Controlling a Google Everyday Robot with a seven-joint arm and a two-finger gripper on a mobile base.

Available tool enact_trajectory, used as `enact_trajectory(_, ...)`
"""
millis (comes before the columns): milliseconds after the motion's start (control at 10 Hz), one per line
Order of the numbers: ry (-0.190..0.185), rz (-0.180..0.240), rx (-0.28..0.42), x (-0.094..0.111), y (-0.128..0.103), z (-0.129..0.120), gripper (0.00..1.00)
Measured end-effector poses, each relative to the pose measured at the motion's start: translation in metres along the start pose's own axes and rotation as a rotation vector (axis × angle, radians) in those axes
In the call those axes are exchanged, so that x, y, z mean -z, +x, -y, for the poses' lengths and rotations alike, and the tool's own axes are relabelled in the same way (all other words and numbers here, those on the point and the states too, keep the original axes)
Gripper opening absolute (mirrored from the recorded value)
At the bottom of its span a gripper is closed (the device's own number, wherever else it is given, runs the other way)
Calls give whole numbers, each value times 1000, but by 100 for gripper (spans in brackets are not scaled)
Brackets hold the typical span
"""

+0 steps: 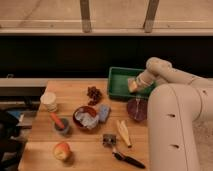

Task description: Wipe tray with eraser

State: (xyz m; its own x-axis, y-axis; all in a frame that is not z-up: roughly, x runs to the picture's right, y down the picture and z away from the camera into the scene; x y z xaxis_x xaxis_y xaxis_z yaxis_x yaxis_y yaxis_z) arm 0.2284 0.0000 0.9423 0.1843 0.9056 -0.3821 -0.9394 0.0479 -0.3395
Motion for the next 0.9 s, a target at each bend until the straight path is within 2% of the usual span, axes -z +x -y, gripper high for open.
enact_trajectory(300,3,26,-20,5,-5,7,0)
enact_trajectory(500,-8,37,-17,-5,-23,5,0)
enact_trajectory(700,-47,48,10,-19,-41,-11,0)
enact_trajectory(900,-103,54,54,-30,-48,-37,0)
